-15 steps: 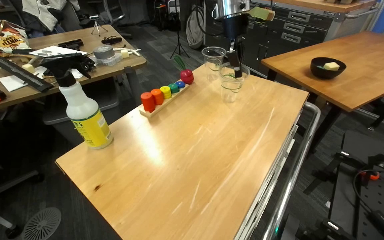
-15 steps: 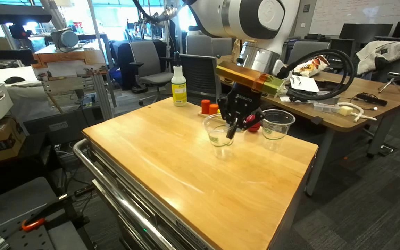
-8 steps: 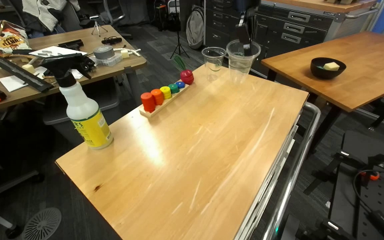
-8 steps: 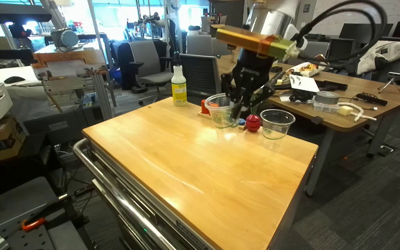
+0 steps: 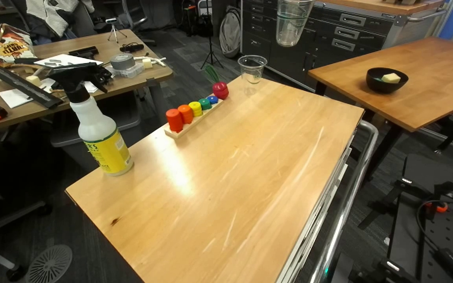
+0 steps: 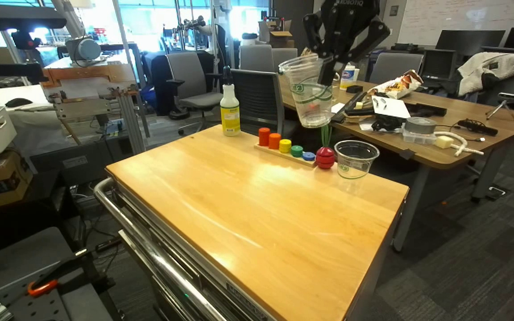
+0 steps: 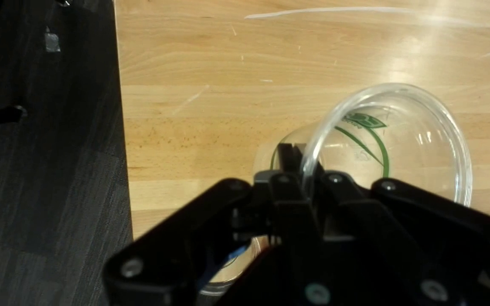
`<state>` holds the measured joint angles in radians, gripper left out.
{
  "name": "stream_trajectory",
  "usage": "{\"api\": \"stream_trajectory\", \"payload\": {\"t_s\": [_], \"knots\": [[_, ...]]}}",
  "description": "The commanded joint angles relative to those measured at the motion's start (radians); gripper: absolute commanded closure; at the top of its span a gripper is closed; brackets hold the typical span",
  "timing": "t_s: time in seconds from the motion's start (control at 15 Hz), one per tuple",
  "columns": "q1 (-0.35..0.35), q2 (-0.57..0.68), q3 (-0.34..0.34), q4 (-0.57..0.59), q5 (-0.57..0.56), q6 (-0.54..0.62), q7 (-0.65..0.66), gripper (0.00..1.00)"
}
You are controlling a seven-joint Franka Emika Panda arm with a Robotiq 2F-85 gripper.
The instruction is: Stack the three clear plastic cups together
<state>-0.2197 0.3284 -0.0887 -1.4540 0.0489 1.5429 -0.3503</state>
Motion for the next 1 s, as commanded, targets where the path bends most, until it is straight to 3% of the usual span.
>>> {"api": "stream_trajectory", "payload": {"t_s": [0.0,0.53,0.93], "knots": [[-0.006,0.138,-0.005,0.239,0.004,-0.128,0.023,0.99],[-0.053,0.388,0.013,0.566,0.019,-0.145,0.025,0.99],[-0.073,0.536,0.023,0.789,0.050,-0.243,0.027,0.99]]}}
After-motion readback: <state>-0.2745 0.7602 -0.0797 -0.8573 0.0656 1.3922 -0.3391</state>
